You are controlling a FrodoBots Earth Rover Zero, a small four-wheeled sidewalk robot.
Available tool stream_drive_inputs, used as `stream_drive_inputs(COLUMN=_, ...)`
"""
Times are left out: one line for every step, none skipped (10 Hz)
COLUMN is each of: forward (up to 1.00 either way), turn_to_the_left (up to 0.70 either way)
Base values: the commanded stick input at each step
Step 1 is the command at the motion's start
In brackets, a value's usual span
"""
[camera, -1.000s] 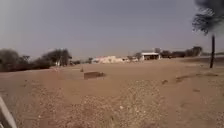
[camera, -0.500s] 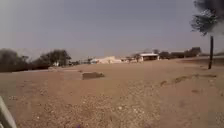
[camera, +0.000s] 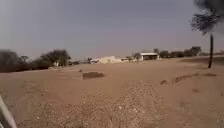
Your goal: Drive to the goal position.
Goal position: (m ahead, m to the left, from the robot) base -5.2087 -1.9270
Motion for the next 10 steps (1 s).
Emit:
stream_drive_inputs(forward=0.00, turn_to_the_left=-0.50)
stream_drive_inputs(forward=0.00, turn_to_the_left=-0.50)
stream_drive_inputs(forward=0.00, turn_to_the_left=-0.50)
stream_drive_inputs(forward=0.00, turn_to_the_left=-0.50)
stream_drive_inputs(forward=0.00, turn_to_the_left=-0.50)
stream_drive_inputs(forward=0.00, turn_to_the_left=-0.50)
stream_drive_inputs(forward=0.00, turn_to_the_left=-0.50)
stream_drive_inputs(forward=0.00, turn_to_the_left=-0.50)
stream_drive_inputs(forward=0.00, turn_to_the_left=-0.50)
stream_drive_inputs(forward=-0.50, turn_to_the_left=0.00)
